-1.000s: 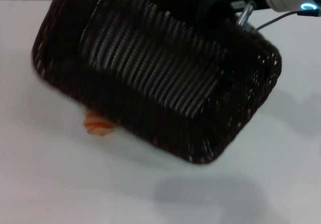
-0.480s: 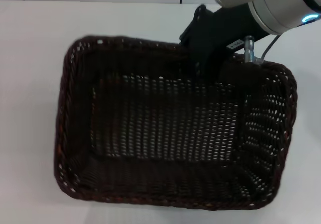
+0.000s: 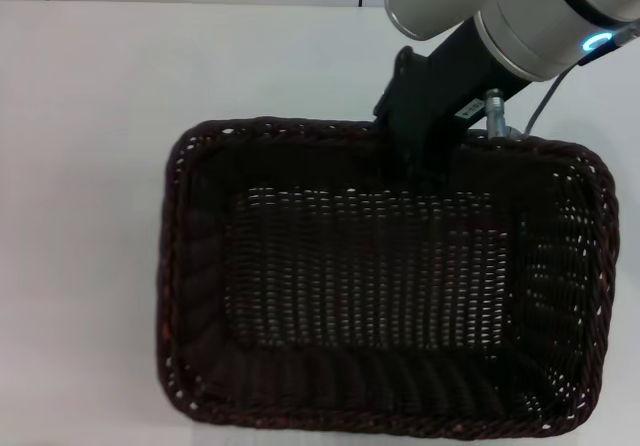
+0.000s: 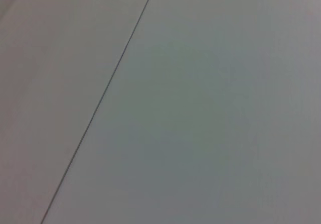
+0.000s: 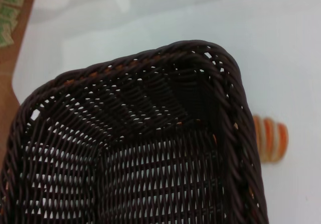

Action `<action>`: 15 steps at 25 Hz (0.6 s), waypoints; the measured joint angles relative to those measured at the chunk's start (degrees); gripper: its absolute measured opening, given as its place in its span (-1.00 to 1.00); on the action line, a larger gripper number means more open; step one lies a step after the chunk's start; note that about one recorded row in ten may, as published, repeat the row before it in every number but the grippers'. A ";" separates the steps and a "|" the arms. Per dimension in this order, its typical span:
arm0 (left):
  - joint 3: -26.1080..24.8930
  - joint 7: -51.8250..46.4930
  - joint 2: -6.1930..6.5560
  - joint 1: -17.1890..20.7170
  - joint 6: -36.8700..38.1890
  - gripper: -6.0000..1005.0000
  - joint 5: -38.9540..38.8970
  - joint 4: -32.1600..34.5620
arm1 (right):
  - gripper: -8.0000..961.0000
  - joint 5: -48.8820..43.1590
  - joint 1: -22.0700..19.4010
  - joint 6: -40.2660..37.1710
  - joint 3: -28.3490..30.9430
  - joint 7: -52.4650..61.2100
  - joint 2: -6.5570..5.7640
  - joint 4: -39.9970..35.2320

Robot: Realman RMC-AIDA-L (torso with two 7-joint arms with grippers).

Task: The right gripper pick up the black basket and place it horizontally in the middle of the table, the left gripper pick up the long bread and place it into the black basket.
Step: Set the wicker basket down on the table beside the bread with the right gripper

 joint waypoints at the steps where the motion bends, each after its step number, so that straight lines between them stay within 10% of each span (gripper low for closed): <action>1: -0.10 0.00 0.00 0.00 0.00 0.65 0.02 -0.06 | -0.73 -0.56 0.13 0.00 -0.02 0.01 0.02 0.55; 15: 0.06 -0.20 -0.06 -0.26 0.01 0.65 0.02 -0.02 | -0.73 -6.22 2.58 -2.93 -1.48 -0.92 1.28 9.88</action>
